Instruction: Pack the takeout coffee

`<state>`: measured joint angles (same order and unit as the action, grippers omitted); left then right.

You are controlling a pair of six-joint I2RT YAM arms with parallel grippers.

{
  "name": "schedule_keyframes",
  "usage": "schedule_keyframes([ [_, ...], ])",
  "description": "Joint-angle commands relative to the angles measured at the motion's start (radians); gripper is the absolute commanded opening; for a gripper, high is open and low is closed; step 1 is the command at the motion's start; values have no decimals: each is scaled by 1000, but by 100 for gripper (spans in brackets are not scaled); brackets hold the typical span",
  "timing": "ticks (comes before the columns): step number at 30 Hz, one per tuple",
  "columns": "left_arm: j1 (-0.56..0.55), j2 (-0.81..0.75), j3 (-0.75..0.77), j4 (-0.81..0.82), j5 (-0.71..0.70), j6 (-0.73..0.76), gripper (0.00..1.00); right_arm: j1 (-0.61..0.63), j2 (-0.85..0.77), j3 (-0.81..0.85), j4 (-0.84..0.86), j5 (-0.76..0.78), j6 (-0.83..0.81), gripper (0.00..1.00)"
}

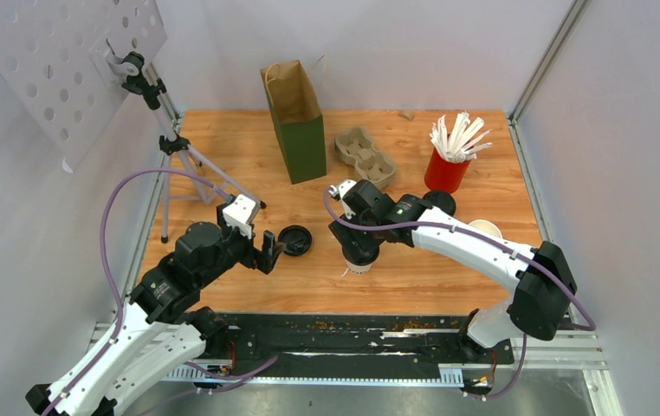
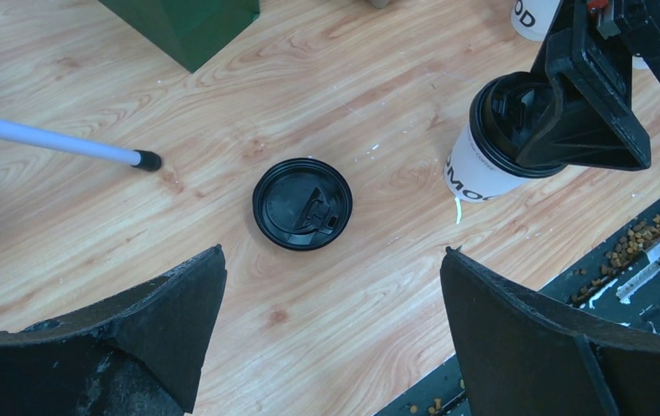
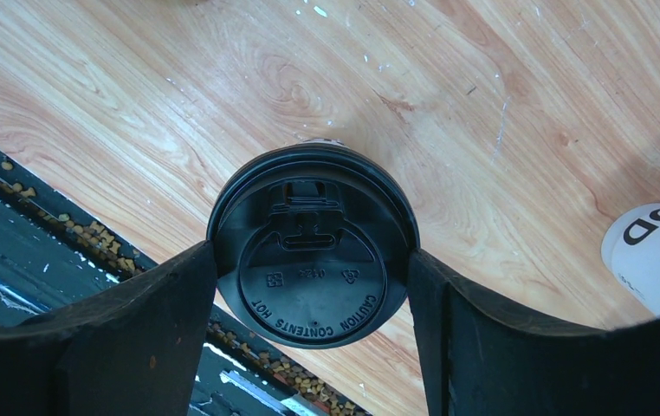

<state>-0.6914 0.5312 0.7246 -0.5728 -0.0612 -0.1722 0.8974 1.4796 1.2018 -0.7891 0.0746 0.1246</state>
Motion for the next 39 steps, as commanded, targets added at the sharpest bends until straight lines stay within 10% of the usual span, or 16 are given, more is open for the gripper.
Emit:
schedule_keyframes([
  [1,0,-3,9,29,-6,22,100,-24,-25,34,-42,36,2,70],
  [39,-1,5,10,20,-18,26,100,-468,176,236,-12,-3,-209,84],
])
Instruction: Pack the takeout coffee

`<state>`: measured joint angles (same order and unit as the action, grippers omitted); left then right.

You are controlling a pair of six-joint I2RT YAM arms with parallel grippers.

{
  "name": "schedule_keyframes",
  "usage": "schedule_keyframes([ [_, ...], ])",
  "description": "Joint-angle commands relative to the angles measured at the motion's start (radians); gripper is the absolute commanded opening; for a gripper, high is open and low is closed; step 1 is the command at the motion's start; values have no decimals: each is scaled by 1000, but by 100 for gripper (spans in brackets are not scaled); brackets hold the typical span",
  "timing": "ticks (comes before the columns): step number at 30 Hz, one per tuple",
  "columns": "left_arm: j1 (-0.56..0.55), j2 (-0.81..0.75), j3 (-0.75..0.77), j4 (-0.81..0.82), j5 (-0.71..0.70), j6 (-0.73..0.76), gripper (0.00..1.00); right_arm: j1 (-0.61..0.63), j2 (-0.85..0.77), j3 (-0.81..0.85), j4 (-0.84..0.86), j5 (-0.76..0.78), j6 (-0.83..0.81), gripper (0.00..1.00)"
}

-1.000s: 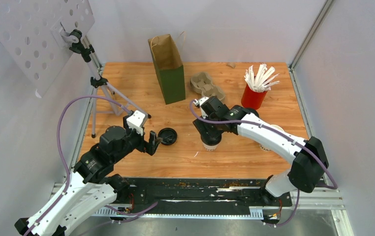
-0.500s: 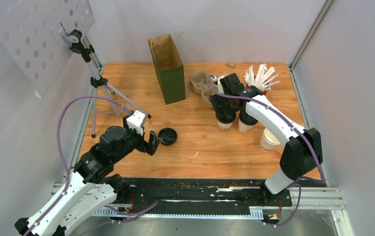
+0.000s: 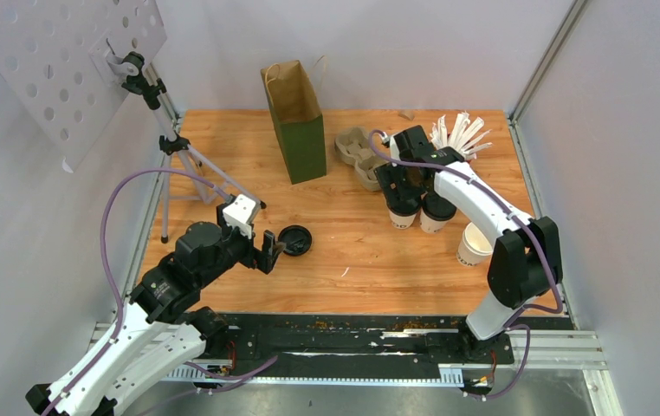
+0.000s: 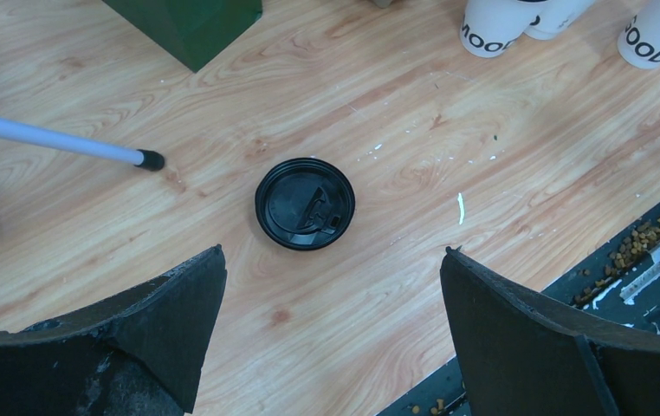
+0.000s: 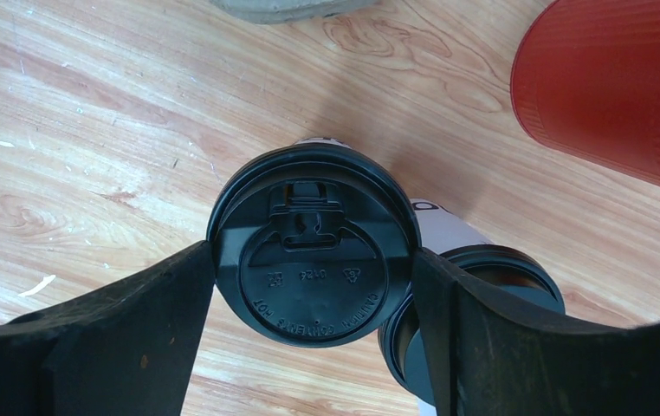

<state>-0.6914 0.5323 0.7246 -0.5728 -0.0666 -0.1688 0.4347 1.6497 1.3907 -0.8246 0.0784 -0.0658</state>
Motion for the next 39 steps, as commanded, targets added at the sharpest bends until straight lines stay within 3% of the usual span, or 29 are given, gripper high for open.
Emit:
schedule_keyframes([
  [1,-1,4,10,19,-14,23,100,-6,5,57,16,-5,-19,86],
  [6,0,8,12,16,-15,22,100,-5,-10,119,-27,-16,-12,94],
  [11,0,17,18,-3,-47,9,100,-3,-44,180,-76,-52,6,96],
  [17,-1,94,127,-44,-142,-55,100,40,-154,239,-104,-62,26,100],
  [22,1,296,310,-124,-238,-115,100,64,-282,156,-10,-190,37,100],
  [25,11,452,431,-158,-299,-152,97,47,-371,54,98,-135,114,100],
  [31,85,702,657,-90,-342,-190,83,2,-461,-35,147,-93,176,100],
  [39,180,987,980,-65,-445,-186,66,4,-491,-81,196,-352,214,89],
])
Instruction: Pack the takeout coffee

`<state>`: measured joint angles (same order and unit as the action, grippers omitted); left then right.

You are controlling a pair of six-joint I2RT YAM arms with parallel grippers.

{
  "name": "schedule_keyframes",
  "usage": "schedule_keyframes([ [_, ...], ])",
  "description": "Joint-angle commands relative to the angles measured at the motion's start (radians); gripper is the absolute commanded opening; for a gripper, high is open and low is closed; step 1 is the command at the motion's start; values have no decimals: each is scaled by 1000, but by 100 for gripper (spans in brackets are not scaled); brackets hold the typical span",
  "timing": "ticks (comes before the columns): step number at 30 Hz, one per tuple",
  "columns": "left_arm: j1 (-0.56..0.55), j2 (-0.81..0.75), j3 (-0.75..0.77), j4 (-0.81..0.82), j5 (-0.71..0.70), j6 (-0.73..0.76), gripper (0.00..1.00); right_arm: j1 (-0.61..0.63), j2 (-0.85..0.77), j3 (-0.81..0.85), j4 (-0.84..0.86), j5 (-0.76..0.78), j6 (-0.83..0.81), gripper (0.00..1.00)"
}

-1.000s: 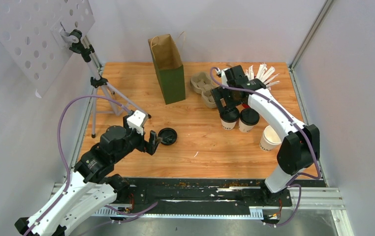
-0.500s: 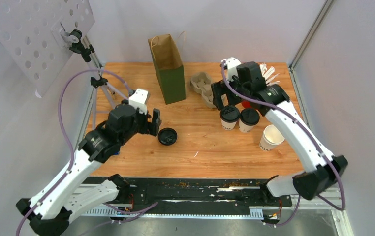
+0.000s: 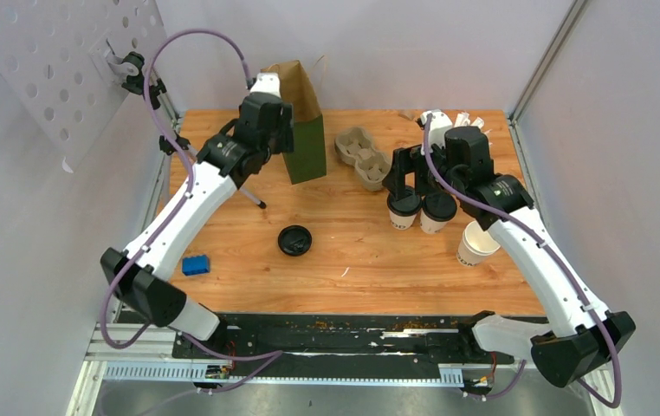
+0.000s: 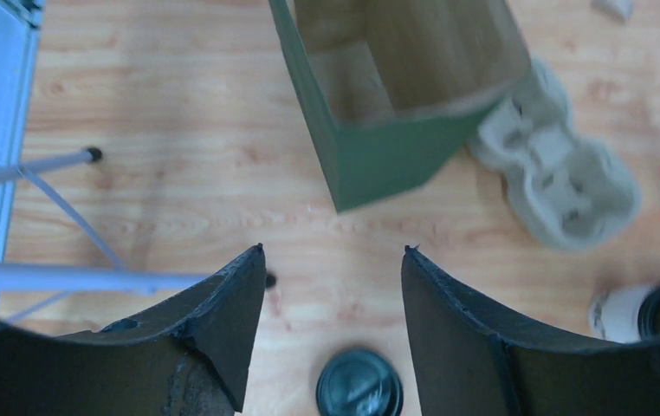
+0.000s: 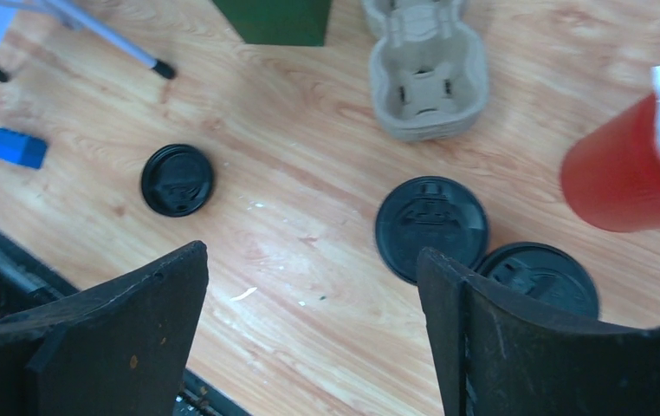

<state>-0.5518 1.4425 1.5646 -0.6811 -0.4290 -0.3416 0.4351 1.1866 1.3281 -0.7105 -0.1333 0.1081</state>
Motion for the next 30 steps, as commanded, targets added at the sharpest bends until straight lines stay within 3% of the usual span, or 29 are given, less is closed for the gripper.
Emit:
schedule_keyframes([
  [1,52,102,168,57,-77,-4,65,3,-23,-17,81,-166,38,88],
  [6,110,207,280,89,-30,35,59,5,21,7,53,-236,27,85],
  [11,156,276,337,129,49,62,48,10,44,13,48,-239,39,85],
  [21,198,400,397,197,107,120,47,59,32,-38,54,-198,102,84],
  [25,200,448,443,184,112,149,42,69,38,-30,33,-178,99,84],
  [30,201,456,454,166,163,165,15,70,38,-16,13,-154,91,84],
])
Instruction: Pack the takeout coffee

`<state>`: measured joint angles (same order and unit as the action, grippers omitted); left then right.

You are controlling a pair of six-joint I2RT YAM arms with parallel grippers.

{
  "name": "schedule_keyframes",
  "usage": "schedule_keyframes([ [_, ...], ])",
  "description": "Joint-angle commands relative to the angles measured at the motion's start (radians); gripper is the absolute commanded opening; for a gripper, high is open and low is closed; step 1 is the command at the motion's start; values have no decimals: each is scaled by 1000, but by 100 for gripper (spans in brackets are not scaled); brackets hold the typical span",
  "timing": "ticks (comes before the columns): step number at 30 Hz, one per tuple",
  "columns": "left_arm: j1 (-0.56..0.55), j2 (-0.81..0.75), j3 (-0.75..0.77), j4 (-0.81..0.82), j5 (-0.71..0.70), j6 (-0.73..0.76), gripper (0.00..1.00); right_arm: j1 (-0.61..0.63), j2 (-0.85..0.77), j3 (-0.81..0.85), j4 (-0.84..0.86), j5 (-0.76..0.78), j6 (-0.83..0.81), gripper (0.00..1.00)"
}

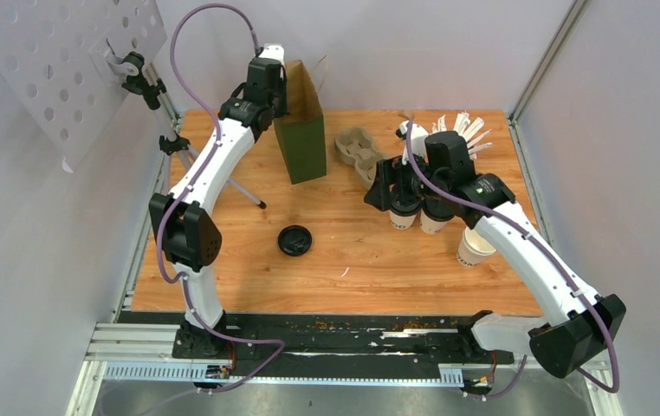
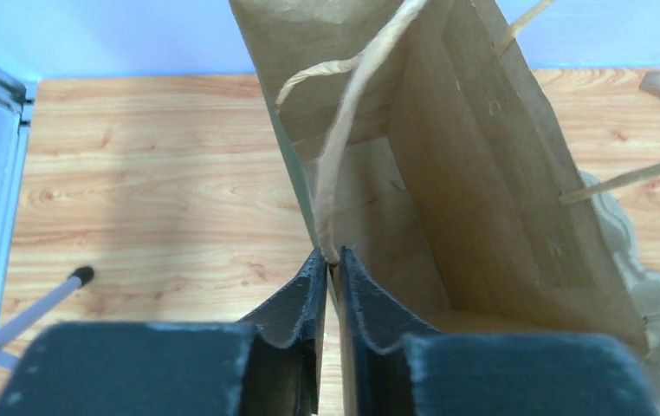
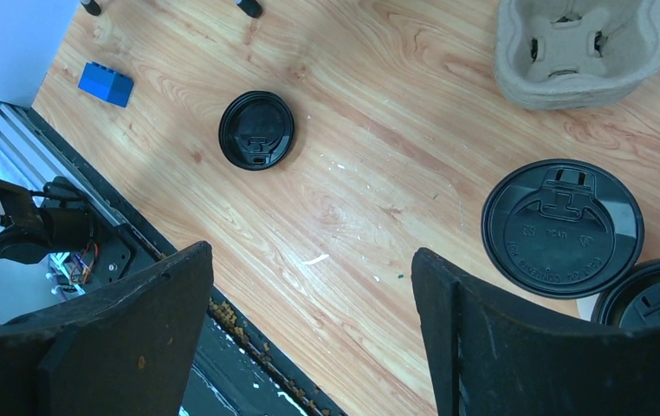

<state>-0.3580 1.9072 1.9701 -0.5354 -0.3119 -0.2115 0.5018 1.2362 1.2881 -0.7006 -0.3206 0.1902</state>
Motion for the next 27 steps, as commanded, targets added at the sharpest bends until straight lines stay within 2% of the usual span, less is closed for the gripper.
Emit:
schedule_keyframes([
  [1,7,-16,47,16,59,38,10,3,-12,25,0,34,5,84],
  [4,7,-38,41,-6,94,47,0,3,-10,22,-3,41,-6,85],
  [11,7,-128,-16,-34,204,52,0,2,-9,30,-16,52,-34,86],
  [21,7,-276,-170,7,378,-60,0,3,-30,31,-32,104,-46,85],
  [27,7,-326,-183,11,468,-111,0,3,-65,28,-19,95,-33,85],
])
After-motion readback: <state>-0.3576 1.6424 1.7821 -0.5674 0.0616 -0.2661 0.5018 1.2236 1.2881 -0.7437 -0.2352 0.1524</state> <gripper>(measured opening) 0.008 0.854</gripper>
